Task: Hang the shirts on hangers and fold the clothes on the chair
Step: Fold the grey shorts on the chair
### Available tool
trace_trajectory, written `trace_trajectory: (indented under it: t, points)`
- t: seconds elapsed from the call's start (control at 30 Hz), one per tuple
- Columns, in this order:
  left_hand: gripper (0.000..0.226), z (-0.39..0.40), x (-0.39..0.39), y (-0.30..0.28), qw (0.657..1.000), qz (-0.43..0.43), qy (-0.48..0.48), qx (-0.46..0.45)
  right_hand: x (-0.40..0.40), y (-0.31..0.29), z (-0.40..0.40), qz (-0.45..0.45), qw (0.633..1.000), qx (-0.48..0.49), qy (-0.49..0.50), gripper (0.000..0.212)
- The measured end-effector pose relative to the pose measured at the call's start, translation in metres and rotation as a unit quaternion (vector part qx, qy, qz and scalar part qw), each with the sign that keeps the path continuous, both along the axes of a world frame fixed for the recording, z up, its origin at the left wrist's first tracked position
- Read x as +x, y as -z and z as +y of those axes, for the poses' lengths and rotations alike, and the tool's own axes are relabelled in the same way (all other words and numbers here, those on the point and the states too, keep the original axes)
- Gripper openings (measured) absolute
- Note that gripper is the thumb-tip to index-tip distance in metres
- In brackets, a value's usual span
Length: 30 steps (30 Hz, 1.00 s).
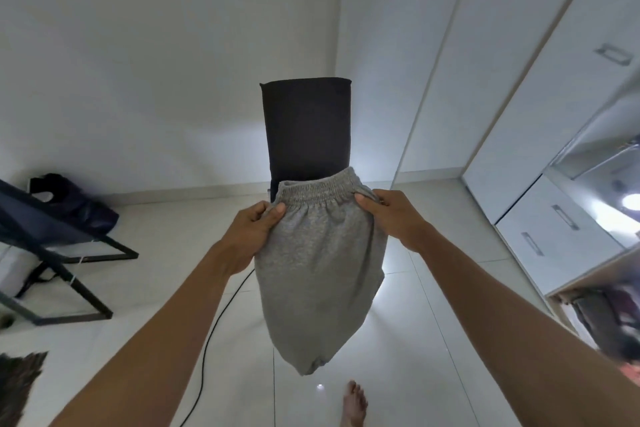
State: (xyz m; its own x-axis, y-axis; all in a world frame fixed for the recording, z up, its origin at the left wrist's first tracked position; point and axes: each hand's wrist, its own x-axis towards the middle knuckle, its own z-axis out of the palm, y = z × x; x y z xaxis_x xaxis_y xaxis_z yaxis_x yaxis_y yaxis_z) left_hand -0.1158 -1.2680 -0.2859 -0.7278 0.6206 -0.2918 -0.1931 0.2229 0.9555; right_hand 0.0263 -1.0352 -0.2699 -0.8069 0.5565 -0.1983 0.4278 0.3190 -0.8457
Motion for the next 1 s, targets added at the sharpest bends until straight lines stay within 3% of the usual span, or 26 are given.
trace_trajectory:
  t: [0.13,0.37,0.77,1.0]
  points:
    - [0.027,0.022,-0.021,0.041,0.998,-0.059,-0.008,-0.034,-0.023,0.040,0.025,-0.046,0.999,-0.010,-0.012,0.047]
    - [0.032,0.110,-0.100,0.126,0.987,-0.112,-0.055,-0.099,-0.115,0.126,0.109,-0.100,0.993,-0.056,-0.022,0.048]
    - [0.029,0.296,-0.300,0.318,0.974,-0.074,-0.148,-0.157,-0.335,0.326,0.274,-0.123,0.989,-0.082,0.007,0.043]
    - [0.026,0.332,-0.360,0.396,0.967,-0.049,-0.165,-0.186,-0.400,0.417,0.311,-0.123,0.989,-0.082,0.030,0.038]
